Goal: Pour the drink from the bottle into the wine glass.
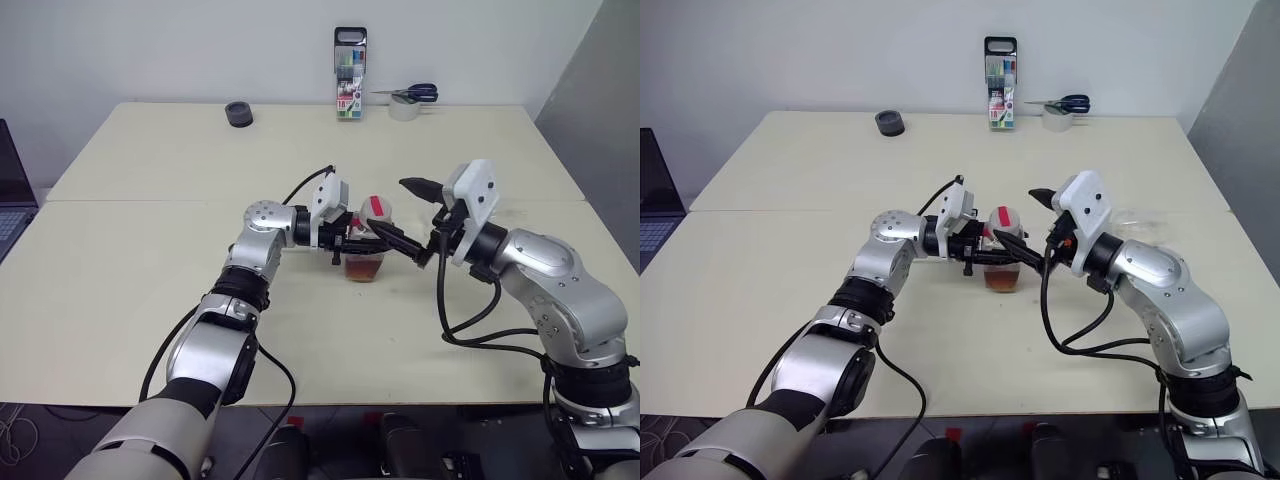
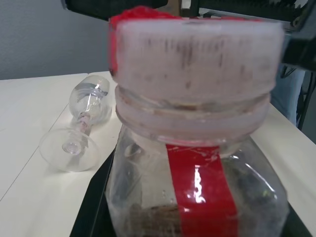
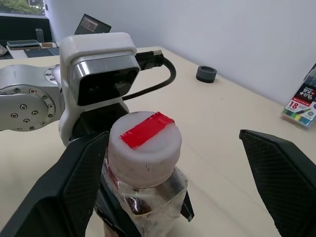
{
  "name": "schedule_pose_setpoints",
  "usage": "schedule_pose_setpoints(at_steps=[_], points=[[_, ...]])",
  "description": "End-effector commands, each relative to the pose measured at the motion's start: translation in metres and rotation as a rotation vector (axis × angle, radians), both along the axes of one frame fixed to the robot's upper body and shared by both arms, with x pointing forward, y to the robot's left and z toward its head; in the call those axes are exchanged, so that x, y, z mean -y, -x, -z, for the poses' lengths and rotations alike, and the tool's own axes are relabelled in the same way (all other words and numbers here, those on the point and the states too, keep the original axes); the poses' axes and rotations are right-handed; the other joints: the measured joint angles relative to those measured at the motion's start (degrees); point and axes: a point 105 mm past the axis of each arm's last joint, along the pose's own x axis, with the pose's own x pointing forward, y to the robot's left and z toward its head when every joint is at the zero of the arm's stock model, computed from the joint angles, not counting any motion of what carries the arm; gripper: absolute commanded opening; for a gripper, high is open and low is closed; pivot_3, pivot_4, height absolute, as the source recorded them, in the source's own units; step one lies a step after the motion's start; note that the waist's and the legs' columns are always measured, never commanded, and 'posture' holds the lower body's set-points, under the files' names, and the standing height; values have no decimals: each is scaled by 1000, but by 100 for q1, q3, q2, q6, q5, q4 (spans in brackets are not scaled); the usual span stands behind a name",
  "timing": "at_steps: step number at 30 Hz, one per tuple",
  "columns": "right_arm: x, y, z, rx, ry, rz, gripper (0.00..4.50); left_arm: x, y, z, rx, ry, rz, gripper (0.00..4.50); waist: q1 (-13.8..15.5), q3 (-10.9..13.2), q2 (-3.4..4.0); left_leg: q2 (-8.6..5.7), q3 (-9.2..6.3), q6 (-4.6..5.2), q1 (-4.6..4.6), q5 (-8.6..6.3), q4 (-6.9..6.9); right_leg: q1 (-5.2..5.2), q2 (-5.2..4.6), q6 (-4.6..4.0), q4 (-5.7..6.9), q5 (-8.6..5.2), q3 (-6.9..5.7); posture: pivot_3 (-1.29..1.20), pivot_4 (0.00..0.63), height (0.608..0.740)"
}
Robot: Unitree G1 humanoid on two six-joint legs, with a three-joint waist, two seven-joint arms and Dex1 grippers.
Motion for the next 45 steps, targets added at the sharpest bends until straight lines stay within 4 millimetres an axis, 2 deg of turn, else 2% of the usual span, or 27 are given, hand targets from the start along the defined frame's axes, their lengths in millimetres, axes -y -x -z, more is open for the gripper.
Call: schedule_pose_setpoints(at_steps=[1,14,17,21,29,38,45], points=[[8,5,-13,43,-14,22,4500,1,-1,-21,71,35,11,1660,0,0,0,0,0,0,0,0,0,0,0,0,0,0,0,0,150,740],[-2,30,-15,-12,-1,-106,4500,1,-1,-22,73,40,11,1660,2,0,0,0,0,0,0,0,0,0,0,0,0,0,0,0,150,740],[-13,21,-20,52,9,-60,4500,3,-1,-22,72,42,14,1660,-9,0,0,1,1,1,1,0,0,0,1,0,0,0,1,0,150,740],[-17,12,-21,92,13,-13,4500,4,-1,-21,72,44,16,1660,-1,0,0,2,-1,0,1,0,0,0,4,1,0,0,-1,0,150,740],[-21,7,-18,114,30,2,4500,4,-1,-21,72,44,15,1660,2,0,0,0,-1,-1,0,0,0,0,1,0,-1,0,-1,0,150,740],[-5,-3,-16,103,4,84,4500,3,-1,-19,70,37,15,1660,2,0,0,0,-1,-1,0,0,0,0,1,0,0,0,0,0,150,740],[4,-3,-18,102,-9,113,4500,2,0,-18,69,34,15,1660,1,0,0,0,-1,0,0,0,0,0,1,0,-1,0,0,0,150,740]])
